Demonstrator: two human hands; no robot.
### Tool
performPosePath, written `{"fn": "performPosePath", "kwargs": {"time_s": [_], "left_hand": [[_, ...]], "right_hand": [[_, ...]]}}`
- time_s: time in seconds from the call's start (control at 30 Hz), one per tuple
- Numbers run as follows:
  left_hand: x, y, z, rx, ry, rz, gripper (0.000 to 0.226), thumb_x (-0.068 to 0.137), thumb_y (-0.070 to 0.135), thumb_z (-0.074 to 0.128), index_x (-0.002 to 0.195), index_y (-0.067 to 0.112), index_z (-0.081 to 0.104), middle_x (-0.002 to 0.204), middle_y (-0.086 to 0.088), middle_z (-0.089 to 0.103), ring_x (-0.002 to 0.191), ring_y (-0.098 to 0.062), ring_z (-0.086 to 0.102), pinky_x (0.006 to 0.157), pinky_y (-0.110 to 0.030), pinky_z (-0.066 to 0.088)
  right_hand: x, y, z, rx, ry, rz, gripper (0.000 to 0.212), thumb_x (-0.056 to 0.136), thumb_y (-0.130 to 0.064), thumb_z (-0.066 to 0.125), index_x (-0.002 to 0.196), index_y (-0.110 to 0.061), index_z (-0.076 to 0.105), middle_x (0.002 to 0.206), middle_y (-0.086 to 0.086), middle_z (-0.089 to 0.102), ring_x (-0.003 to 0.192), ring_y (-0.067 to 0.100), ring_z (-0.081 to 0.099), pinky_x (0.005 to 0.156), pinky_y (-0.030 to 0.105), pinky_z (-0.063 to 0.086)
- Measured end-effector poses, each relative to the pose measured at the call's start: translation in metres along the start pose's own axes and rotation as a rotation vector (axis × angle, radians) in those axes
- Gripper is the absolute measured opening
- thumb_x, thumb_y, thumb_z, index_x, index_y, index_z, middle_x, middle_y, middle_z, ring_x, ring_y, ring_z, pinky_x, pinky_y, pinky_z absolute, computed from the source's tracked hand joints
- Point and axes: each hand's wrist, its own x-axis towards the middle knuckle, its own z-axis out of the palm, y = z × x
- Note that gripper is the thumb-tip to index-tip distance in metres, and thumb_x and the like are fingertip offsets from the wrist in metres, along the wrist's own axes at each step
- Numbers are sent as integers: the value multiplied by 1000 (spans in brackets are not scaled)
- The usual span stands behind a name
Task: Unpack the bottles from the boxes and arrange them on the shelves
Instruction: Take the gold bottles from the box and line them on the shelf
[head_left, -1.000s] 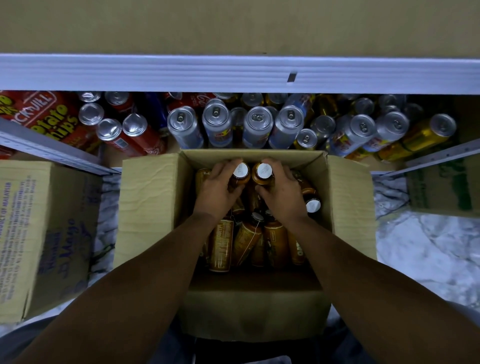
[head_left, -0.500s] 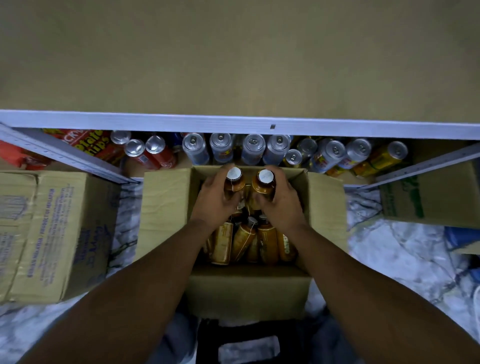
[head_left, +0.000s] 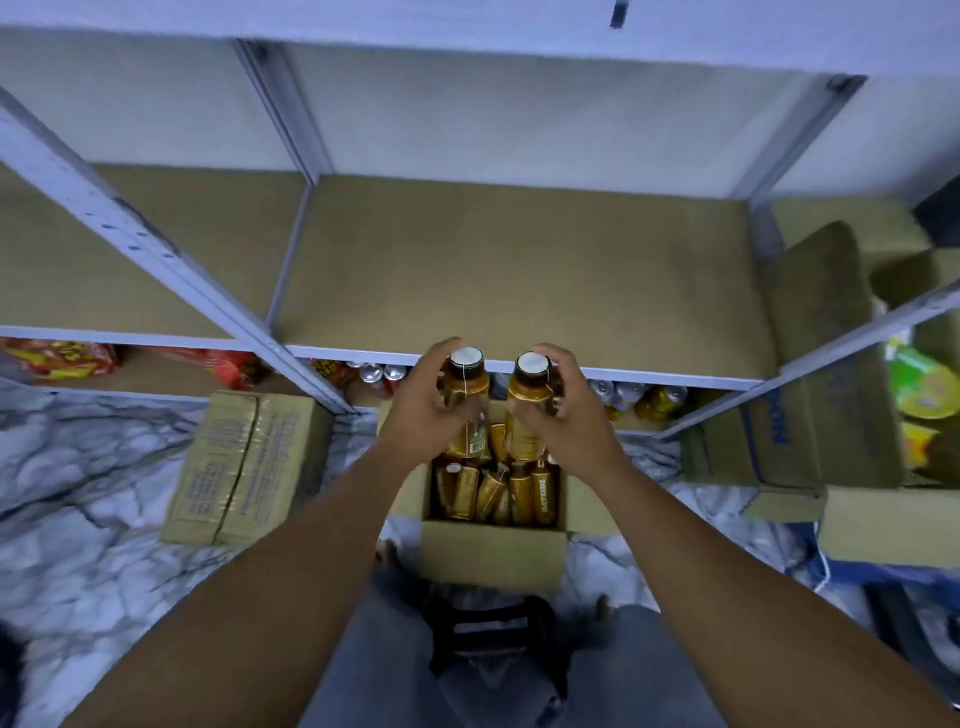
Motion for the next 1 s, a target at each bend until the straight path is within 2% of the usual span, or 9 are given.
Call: {"fn": "performPosePath", "kwargs": {"time_s": [0.1,0.17,0.23,0.37,0.5,0.57,0.67,0.73,1.0], "left_hand": [[-14,69,-34,-25,18,14,61,76,25,82,130,29,55,126,8,62,120,-13,59,102,-49,50],[-20,109,-56,-20,19,29,60,76,20,85,127,33,55,117,20,63,115,-9,60,100,-48,52],[-24,147,-78,-23,16,40,61,78,18,87,124,41,55,112,26,63,112,-5,60,100,-44,52],[-23,209,-118,-39,43,117,63,77,23,89,127,42,55,118,19,63,118,-6,57,105,-40,47],[-15,256,-159,-34,72,222,62,72,34,90,124,44,56,120,12,64,118,-17,59,104,-49,50],[-8,275,-178,-30,76,258,63,74,29,90,126,39,56,121,6,64,116,-20,60,101,-50,52],[0,300,-205,-13,60,318,63,76,25,89,128,37,56,121,5,64,114,-20,61,96,-48,55],[8,317,-222,18,53,354,62,76,27,89,127,40,55,121,8,64,113,-17,61,96,-46,55],[36,364,-267,99,-1,444,63,77,32,88,127,48,53,118,11,62,112,-14,60,97,-43,55]], "right_hand": [[-13,-75,-23,11,-2,-46,57,84,-23,80,131,-34,51,123,-19,61,115,-3,56,91,20,47],[-18,-121,-36,15,-10,-76,58,82,-22,82,131,-32,52,120,-24,60,110,-14,54,86,7,43],[-20,-162,-49,17,-12,-121,58,82,-21,83,130,-32,52,119,-26,59,107,-18,53,82,0,38],[-18,-232,-69,16,-36,-191,59,84,-22,82,131,-36,50,118,-28,57,103,-25,49,80,-4,36],[-11,-284,-77,60,-41,-251,56,86,-12,79,131,-28,50,118,-10,58,96,-20,55,74,3,45],[-7,-308,-79,59,-16,-268,57,86,-14,79,133,-29,50,121,-3,58,95,-18,56,71,4,46],[0,-339,-83,-6,56,-311,57,85,-25,81,130,-38,49,117,-12,62,102,-11,56,74,6,45],[6,-358,-84,-50,103,-334,57,83,-33,82,127,-45,48,116,-20,62,108,-3,56,81,15,47],[27,-407,-79,-42,239,-351,58,83,-34,81,128,-46,48,115,-18,62,108,-1,56,82,17,46]]}}
